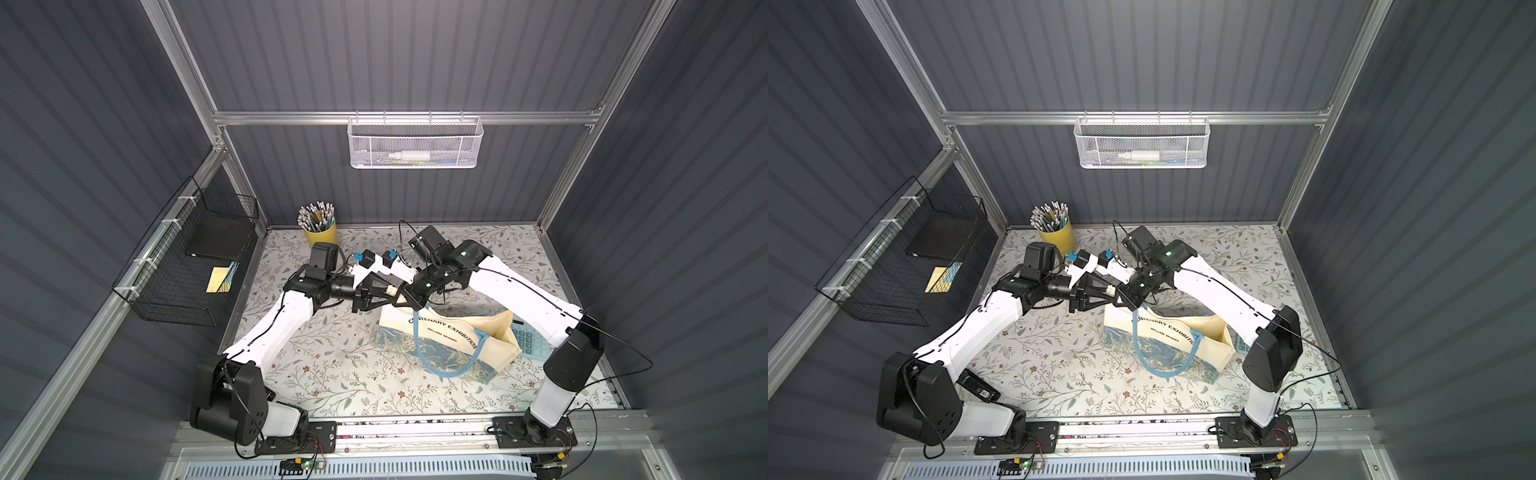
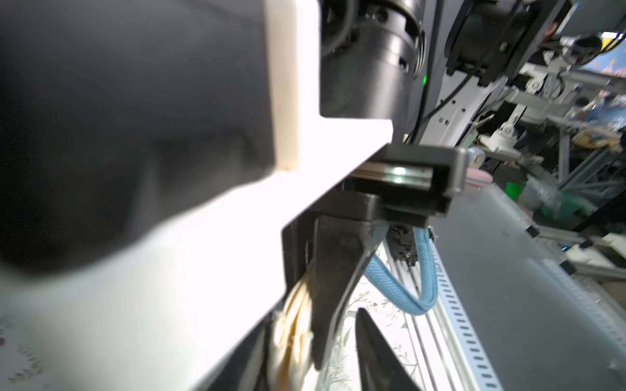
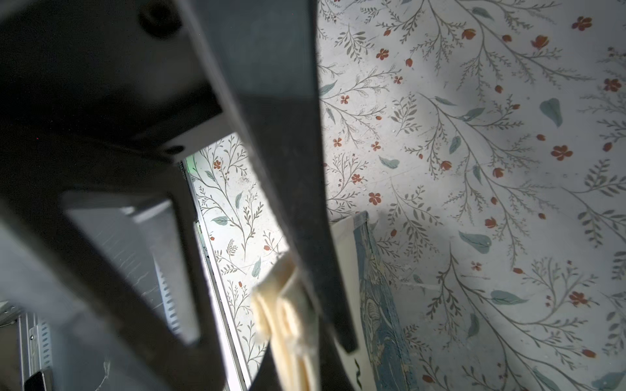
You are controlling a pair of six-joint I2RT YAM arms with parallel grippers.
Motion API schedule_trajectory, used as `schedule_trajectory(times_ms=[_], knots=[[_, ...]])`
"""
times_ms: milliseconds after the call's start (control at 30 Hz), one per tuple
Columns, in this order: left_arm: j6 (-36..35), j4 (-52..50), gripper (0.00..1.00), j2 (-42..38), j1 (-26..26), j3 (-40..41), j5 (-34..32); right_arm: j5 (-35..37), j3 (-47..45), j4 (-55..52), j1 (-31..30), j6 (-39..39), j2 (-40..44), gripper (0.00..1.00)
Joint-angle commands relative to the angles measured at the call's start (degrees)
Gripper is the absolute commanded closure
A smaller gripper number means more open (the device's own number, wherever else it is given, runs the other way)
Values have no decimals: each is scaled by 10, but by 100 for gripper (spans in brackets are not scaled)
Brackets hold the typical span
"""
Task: Put away the canvas bag
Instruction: Press the canvas bag.
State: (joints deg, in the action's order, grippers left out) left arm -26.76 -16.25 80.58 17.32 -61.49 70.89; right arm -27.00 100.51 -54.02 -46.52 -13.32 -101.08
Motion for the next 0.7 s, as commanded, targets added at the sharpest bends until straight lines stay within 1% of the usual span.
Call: schedule_trajectory(times_ms=[0,67,100,133,267,300,367,400,467,600,667], knots=[[-16,-25,73,6,4,-13,7,-9,19,34,-2,-10,1,100],[-19,-27,83,6,4,-13,7,-9,19,32,-2,-12,1,100],[-20,-28,90,7,4,-13,7,-8,18,30,-2,-13,1,100],[-21,-30,100,6,4,-15,6,-8,16,28,-2,-13,1,100],[-35,-44,100,6,4,-19,10,3,7,29,-2,-11,5,100],[-35,-42,100,4,4,-16,6,9,4,29,-2,-9,7,94],[-37,-37,100,-5,4,-12,-2,27,0,28,-2,-4,10,66],[-37,-34,100,-10,4,-9,-7,38,0,22,-2,-3,13,60],[-44,-39,100,-17,4,-9,-16,56,-5,8,-2,-5,19,52],[-91,-95,100,-11,4,-30,-34,87,-60,16,-1,7,62,47],[-104,-114,100,-7,3,-38,-42,98,-86,15,-2,15,80,47]])
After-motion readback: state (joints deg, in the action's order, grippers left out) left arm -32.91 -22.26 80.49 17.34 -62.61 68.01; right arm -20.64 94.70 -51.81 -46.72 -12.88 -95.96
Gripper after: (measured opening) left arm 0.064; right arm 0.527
